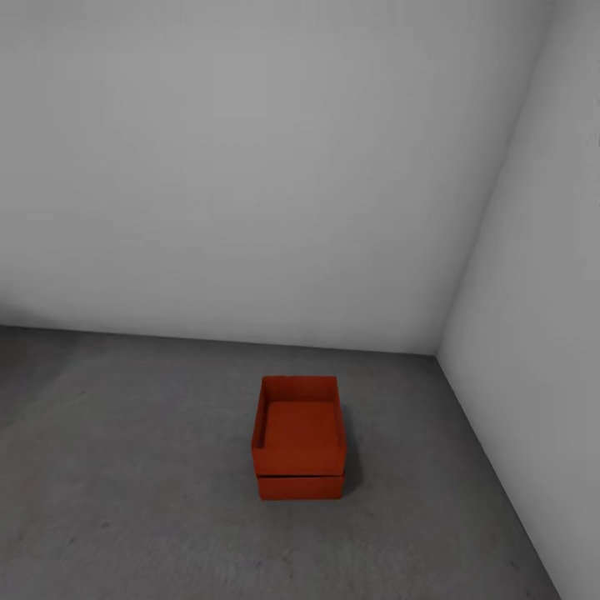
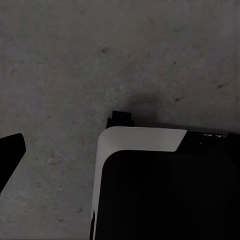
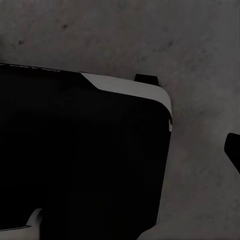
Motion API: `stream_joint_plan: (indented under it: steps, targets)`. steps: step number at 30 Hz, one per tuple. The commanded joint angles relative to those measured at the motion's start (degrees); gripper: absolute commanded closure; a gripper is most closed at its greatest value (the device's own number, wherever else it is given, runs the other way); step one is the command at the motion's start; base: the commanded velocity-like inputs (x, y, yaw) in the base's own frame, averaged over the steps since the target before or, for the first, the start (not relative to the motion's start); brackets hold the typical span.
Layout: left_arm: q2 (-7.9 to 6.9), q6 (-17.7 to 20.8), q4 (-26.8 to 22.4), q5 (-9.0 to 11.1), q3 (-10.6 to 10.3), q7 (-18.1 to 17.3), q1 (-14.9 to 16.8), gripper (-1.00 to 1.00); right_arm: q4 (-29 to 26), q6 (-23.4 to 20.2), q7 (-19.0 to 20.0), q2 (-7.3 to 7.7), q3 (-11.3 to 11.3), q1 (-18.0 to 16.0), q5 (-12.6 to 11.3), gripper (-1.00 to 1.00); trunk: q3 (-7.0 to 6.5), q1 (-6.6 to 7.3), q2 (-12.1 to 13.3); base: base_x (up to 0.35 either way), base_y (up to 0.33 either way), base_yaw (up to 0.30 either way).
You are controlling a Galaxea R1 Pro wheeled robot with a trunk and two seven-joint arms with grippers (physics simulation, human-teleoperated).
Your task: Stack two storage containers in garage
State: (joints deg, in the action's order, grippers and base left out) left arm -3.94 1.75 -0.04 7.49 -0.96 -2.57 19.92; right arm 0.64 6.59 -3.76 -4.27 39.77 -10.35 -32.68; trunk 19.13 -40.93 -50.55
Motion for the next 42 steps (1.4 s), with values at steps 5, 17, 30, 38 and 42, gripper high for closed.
stream_joint_plan:
  steps: [5,17,30,38,42]
  targets:
    - [-0.02,0.18,0.03,0.59,-0.15,-0.25,0.03,-1.0,0.07,0.18,-0.16,-0.03,0.48,-0.04,-0.44,-1.0,-0.38,-0.01,-0.04,0.0,0.0,0.0]
    - [-0.02,0.18,0.02,0.59,-0.12,-0.25,0.03,-1.0,0.07,0.23,-0.13,-0.08,0.48,-0.03,-0.42,-1.0,-1.45,-0.01,-0.04,0.0,0.0,0.0]
    - [-0.02,0.24,0.03,0.63,-0.09,-0.25,0.03,-1.0,0.07,0.26,-0.14,-0.12,0.48,-0.03,-0.45,-1.0,-2.61,-0.01,-0.04,0.0,0.0,0.0]
    - [0.2,0.24,0.0,0.61,-0.09,-0.33,-1.4,-1.0,0.07,0.29,-0.17,-0.04,0.48,0.1,-0.44,-1.0,-3.33,-0.01,-0.04,0.0,0.0,0.0]
    - [0.23,0.07,-0.01,0.58,-0.08,-0.33,-2.6,-1.0,0.07,0.66,-0.14,-0.03,0.48,0.54,-0.38,-1.0,-3.68,-0.01,-0.04,0.0,0.0,0.0]
